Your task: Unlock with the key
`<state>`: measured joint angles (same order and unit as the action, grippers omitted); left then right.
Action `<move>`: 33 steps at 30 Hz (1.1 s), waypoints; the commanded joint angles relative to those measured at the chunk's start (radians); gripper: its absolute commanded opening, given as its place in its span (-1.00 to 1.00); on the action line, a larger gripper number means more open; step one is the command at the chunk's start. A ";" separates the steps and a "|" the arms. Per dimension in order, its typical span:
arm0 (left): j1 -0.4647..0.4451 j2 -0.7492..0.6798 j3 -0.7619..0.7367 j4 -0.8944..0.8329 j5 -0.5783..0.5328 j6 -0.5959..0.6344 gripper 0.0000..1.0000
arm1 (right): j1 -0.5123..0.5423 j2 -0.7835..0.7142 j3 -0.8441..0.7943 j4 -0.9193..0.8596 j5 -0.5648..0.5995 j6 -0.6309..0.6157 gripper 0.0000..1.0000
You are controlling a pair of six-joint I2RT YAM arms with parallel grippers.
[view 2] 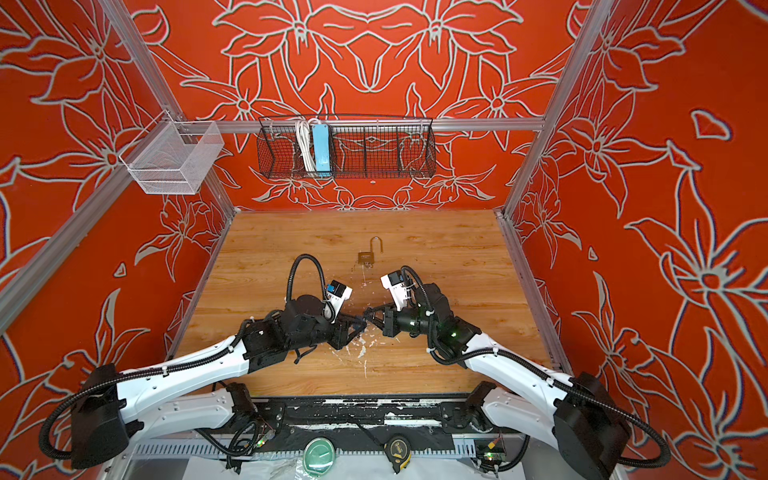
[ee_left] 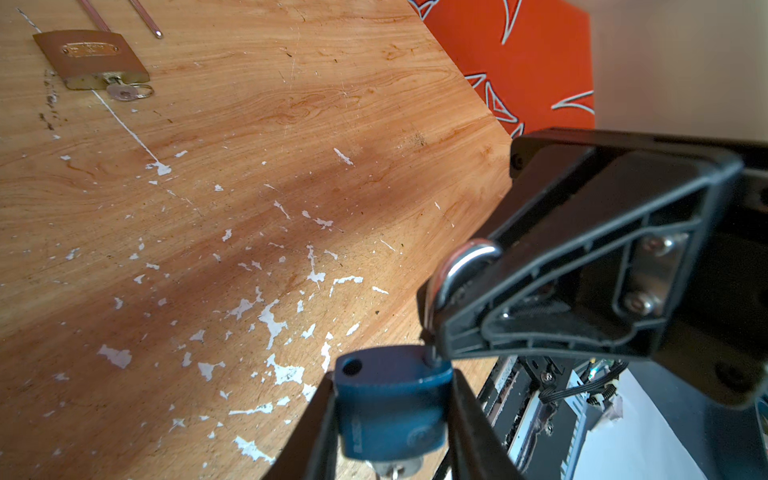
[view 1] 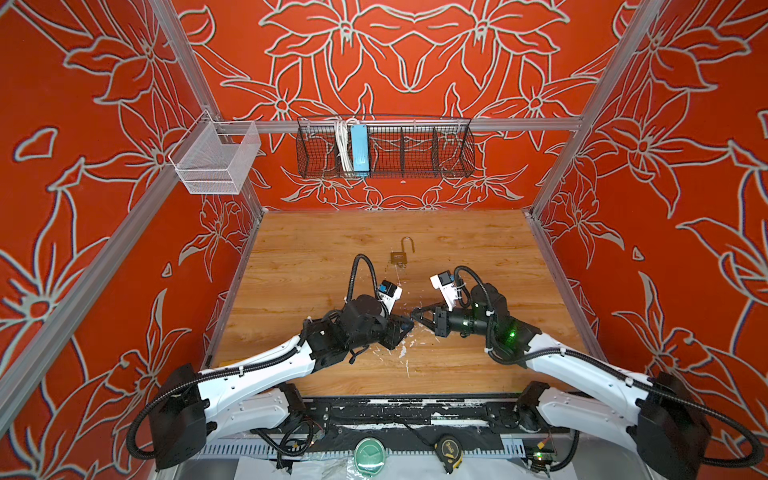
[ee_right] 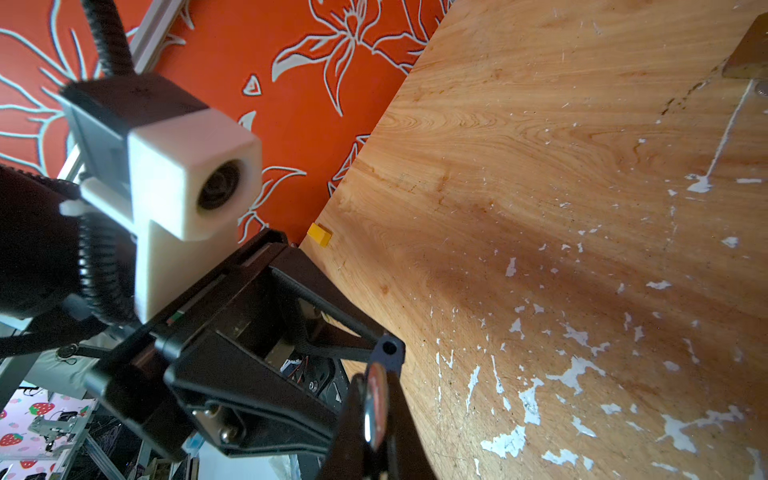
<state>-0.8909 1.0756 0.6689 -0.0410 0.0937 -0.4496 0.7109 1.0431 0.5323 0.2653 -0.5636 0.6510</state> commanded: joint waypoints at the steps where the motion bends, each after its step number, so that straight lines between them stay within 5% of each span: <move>1: 0.000 -0.008 -0.015 0.065 -0.031 -0.006 -1.00 | 0.001 -0.020 0.037 -0.044 0.049 -0.008 -1.00; 4: -0.001 -0.025 -0.038 0.073 -0.060 -0.013 -1.00 | 0.001 -0.022 0.040 -0.054 0.059 -0.006 -1.00; 11: -0.001 -0.073 -0.099 0.143 0.008 0.039 -0.17 | 0.001 -0.034 0.036 -0.018 0.028 -0.010 -1.00; 17: 0.000 -0.149 -0.138 0.156 0.051 0.096 0.20 | 0.001 -0.061 0.041 -0.048 0.000 -0.055 -1.00; 27: 0.041 -0.229 -0.223 0.285 0.167 0.079 0.35 | 0.001 -0.077 0.097 -0.112 -0.093 -0.127 -1.00; 33: 0.136 -0.181 -0.232 0.411 0.480 0.063 0.34 | 0.001 -0.112 0.132 -0.093 -0.283 -0.197 -1.00</move>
<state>-0.7956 0.8818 0.4381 0.2577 0.3771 -0.3759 0.7120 0.9672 0.5980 0.1581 -0.7277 0.5217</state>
